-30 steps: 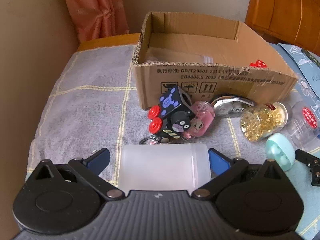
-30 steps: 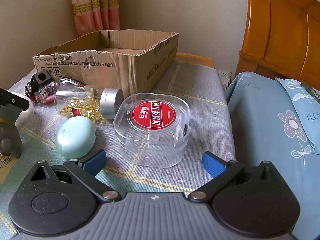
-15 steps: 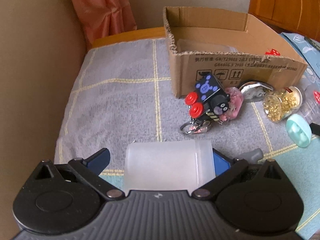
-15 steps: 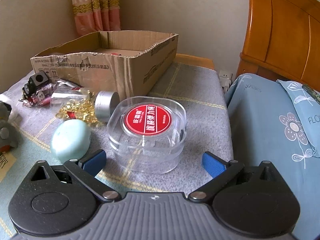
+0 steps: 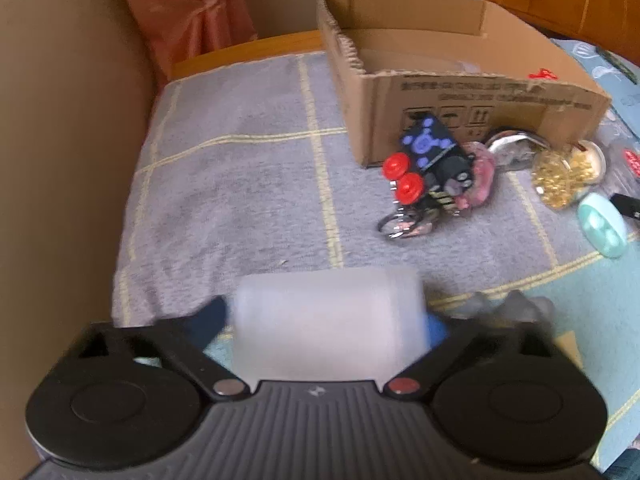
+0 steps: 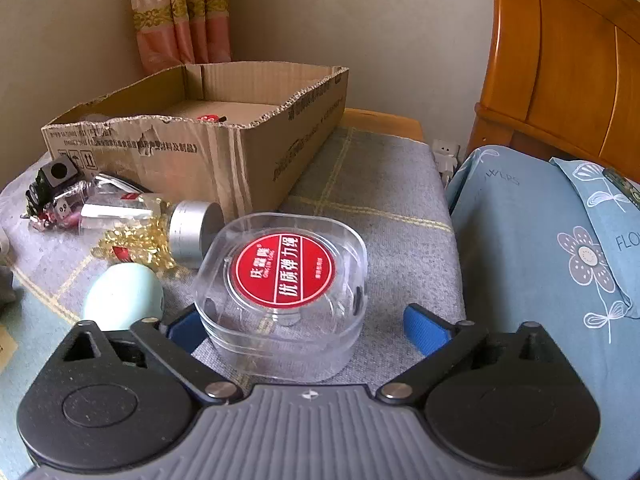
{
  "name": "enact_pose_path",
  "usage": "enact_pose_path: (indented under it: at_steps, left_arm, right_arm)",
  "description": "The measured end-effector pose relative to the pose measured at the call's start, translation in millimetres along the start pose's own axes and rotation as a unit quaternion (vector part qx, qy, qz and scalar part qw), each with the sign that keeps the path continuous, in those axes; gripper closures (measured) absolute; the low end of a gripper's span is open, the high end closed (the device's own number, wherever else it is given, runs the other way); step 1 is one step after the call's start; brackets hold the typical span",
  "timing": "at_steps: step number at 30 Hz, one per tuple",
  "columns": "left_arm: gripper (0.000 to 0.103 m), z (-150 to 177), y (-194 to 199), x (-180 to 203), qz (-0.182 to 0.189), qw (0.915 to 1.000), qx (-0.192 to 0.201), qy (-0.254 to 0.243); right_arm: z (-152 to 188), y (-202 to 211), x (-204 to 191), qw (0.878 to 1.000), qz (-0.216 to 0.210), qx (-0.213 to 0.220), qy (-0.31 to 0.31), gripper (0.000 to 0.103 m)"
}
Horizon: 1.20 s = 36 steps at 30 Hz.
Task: Organize rigid objects
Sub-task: 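Grasp the white box with the left tool while the right tool grasps the clear round container, then carry both items into the cardboard box and open both tools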
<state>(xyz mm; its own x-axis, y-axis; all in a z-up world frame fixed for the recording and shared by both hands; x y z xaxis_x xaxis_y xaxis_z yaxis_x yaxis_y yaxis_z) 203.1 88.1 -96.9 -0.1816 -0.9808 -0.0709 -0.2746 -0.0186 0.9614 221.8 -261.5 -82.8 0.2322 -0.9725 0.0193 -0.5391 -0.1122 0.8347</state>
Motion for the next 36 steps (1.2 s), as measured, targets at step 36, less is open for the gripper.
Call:
enact_pose_path:
  at_steps: [36]
  left_arm:
    - [0.021, -10, -1, -5, 0.021, 0.9997, 0.015, -0.002]
  right_arm:
    - [-16, 20, -7, 1.000, 0.000, -0.025, 0.001, 0.021]
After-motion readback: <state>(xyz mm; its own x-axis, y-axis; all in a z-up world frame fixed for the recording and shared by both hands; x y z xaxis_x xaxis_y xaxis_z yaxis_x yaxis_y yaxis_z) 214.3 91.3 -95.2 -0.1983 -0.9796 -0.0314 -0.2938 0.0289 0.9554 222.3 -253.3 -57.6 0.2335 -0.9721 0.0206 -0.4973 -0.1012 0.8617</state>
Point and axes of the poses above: each gripper's, at about its wrist camera, not at the fingertips, and y roughly against the way its jaws point, x to its right, z to its underside, the point moved 1 cm from there along -y, roughly the way its jaws point, and after that the axes turned 14 degrees about -x, right-handed, at the moved point
